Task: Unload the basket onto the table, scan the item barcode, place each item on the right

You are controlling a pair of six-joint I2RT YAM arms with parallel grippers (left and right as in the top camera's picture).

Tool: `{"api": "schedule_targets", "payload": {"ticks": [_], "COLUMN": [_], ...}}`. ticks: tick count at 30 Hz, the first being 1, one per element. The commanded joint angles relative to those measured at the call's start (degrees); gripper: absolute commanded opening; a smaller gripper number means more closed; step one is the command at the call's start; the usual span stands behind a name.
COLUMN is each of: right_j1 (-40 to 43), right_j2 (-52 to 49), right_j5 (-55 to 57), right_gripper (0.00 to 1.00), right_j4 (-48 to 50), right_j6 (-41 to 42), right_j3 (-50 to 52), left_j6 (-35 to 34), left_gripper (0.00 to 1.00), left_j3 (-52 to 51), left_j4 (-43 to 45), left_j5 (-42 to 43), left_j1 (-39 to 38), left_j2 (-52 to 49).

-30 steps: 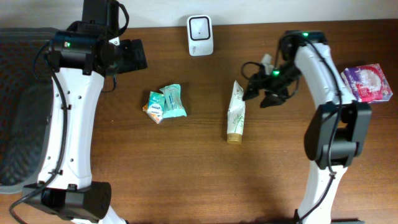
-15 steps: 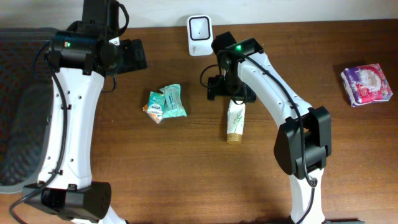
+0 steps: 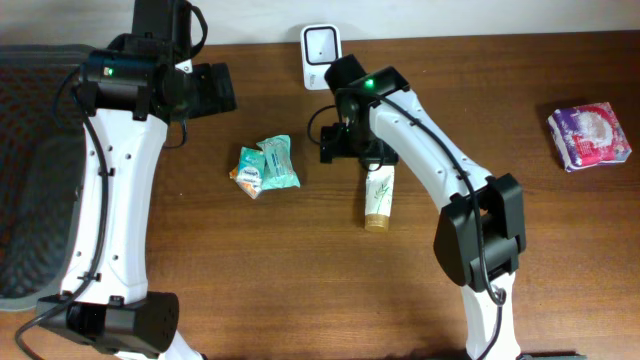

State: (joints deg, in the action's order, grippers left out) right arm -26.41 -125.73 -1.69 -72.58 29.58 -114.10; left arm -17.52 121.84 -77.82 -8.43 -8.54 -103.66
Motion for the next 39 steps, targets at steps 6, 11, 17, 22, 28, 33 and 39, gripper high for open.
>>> {"api": "schedule_targets", "payload": {"ticks": [6,11,17,22,28,33,39], "right_j1": [-3.67,-7.06,-7.19,-1.95,0.57,0.44,-2.16], "right_j2": [-0.72,-0.98,-4.72,-5.31,-5.9,-5.9,-5.9], "right_j5": [12.98,21.18,25.49,19.26,12.83,13.46,20.46], "right_gripper": [0.99,0.94,0.94,1.0,1.0,0.87,0.57], "right_j4": [-1.31,-1.4,-1.99,-3.76,-2.12,1.88,3.23], "right_j6": [11.17,14.45,14.47,12.94,7.74,9.92,10.32], "right_j3": [-0.55,-0.55,-0.44,-0.33,1.09,7.61,8.63], "left_j6": [0.68,0.68,0.68,0.68,0.68,0.68,0.68], "left_gripper": [0.99,0.99,0.99,0.99,0.99,0.99,0.99], "left_j3": [0.55,0.55,0.55,0.55,0.55,0.55,0.55], "left_j4": [0.11,0.11,0.11,0.11,0.11,0.11,0.11], "left_j5": [-0.42,-0.42,-0.42,-0.42,-0.42,-0.42,-0.42], "left_j1": [0.09,0.09,0.09,0.09,0.09,0.09,0.09], "left_j2": [0.17,0.17,0.17,0.17,0.17,0.15,0.17]}}
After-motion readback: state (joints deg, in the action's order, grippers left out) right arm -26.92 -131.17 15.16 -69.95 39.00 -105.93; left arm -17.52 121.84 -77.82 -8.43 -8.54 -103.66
